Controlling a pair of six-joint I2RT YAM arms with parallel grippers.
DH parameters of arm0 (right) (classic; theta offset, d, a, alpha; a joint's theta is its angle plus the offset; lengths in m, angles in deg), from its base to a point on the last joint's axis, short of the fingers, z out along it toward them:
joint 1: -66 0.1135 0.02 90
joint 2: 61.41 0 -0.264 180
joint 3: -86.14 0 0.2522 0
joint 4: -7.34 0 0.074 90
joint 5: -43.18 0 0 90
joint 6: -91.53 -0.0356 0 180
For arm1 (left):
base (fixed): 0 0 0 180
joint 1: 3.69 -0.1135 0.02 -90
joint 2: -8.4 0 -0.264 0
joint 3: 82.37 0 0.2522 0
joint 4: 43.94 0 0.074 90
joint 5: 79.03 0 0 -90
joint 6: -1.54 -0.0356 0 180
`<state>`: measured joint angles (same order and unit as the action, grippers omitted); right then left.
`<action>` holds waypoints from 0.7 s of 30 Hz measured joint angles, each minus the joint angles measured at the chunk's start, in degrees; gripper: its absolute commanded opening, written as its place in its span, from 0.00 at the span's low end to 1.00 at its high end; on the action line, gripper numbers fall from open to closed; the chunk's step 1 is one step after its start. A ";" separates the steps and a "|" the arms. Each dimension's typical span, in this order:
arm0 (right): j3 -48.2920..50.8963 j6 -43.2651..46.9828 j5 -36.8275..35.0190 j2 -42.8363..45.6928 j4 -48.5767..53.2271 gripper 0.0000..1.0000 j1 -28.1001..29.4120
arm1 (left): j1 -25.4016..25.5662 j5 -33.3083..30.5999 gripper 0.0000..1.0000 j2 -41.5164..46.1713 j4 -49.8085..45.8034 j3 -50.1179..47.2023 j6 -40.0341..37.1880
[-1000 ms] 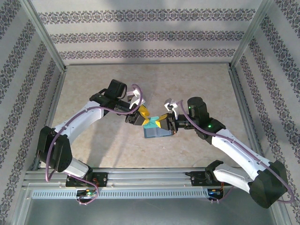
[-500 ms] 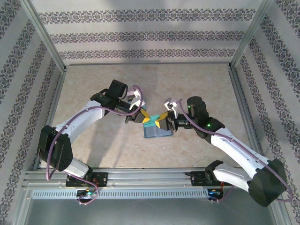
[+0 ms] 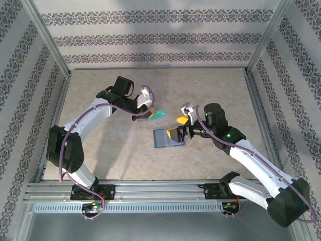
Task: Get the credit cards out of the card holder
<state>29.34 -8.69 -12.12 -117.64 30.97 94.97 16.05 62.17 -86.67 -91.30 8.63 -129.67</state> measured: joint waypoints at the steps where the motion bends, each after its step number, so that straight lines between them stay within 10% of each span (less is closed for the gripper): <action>1: 0.00 -0.44 -1.88 0.39 0.31 0.98 -0.04 | -0.74 -0.76 0.00 -1.01 -0.15 0.76 -0.90; 21: 1.36 -10.97 -27.26 2.51 3.72 0.98 -3.39 | -8.24 -5.01 0.00 -13.31 1.46 4.46 -9.27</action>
<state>30.69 -19.66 -39.38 -115.12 34.68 91.58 7.81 57.16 -99.98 -89.84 13.09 -138.94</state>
